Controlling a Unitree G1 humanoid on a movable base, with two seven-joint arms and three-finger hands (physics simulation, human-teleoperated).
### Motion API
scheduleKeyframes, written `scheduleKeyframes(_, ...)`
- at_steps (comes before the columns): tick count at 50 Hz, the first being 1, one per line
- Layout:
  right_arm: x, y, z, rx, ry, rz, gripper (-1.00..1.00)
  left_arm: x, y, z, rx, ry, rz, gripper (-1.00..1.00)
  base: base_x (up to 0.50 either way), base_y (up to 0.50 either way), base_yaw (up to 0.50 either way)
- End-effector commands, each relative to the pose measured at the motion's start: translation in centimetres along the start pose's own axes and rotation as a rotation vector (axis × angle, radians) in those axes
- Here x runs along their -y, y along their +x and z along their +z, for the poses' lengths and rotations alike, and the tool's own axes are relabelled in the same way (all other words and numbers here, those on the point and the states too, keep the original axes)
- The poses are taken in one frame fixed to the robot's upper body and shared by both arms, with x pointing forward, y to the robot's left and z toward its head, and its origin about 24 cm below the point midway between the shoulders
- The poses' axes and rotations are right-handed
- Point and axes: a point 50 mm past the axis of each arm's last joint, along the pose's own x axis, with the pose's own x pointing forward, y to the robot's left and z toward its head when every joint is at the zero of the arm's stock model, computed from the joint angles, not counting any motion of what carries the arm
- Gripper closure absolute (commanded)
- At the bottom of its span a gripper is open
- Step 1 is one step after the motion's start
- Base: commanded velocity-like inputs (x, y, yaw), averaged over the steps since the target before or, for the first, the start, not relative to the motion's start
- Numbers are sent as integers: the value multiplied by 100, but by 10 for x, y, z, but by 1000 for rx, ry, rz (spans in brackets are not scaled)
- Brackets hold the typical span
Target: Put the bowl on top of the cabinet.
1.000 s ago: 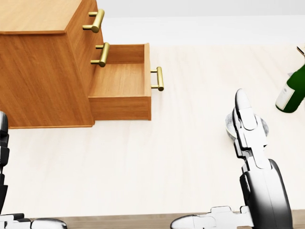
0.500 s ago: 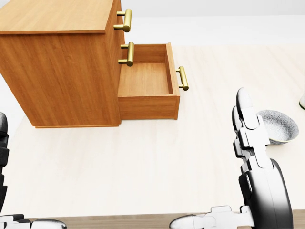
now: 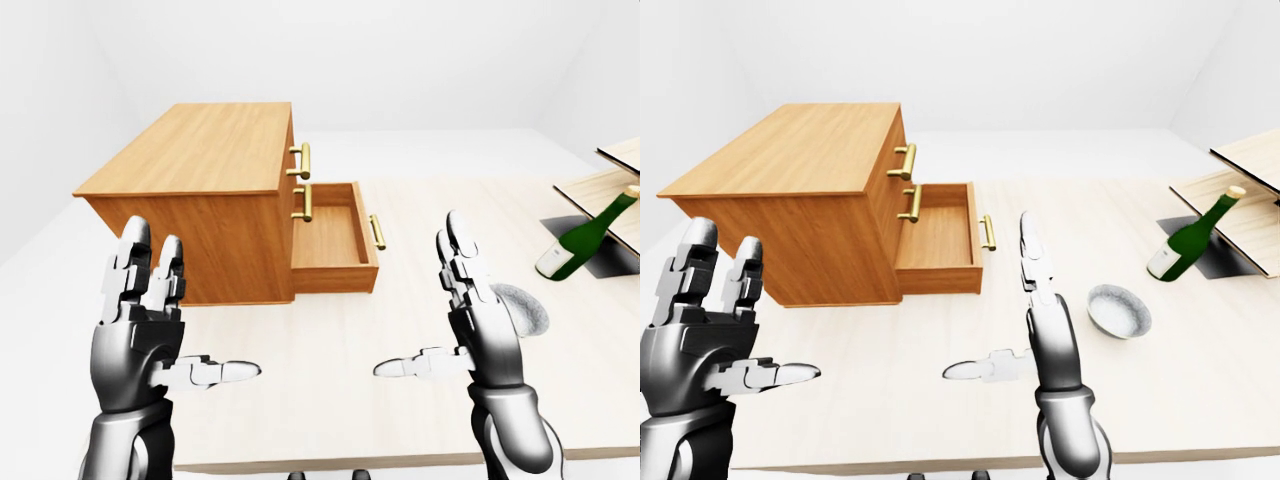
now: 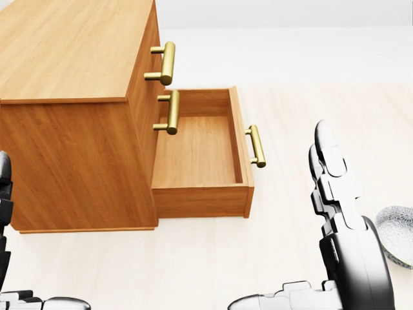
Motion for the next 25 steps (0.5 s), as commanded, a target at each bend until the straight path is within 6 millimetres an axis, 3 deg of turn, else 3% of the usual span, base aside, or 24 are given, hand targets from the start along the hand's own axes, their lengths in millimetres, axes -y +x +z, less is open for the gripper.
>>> scheduleKeyframes(1, -1, 0, -2, -7, 0, 3, -100, 0, 0, 1, 4, -2, -2, -100, 50, 0, 0)
scheduleKeyframes(16, 2, -1, 3, 8, 16, -18, -100, 1, 2, -1, 2, -1, 0, -100, 50, 0, 0)
scheduleKeyframes(19, 1, -8, 4, -7, 5, 3, -100, 1, 1, -2, -3, -3, 1, -100, 0, 0, 0)
scheduleKeyframes(25, 19, -17, 44, 121, -228, 44, -100, 0, 1, 3, 15, -2, 4, -100, 0, 0, 0)
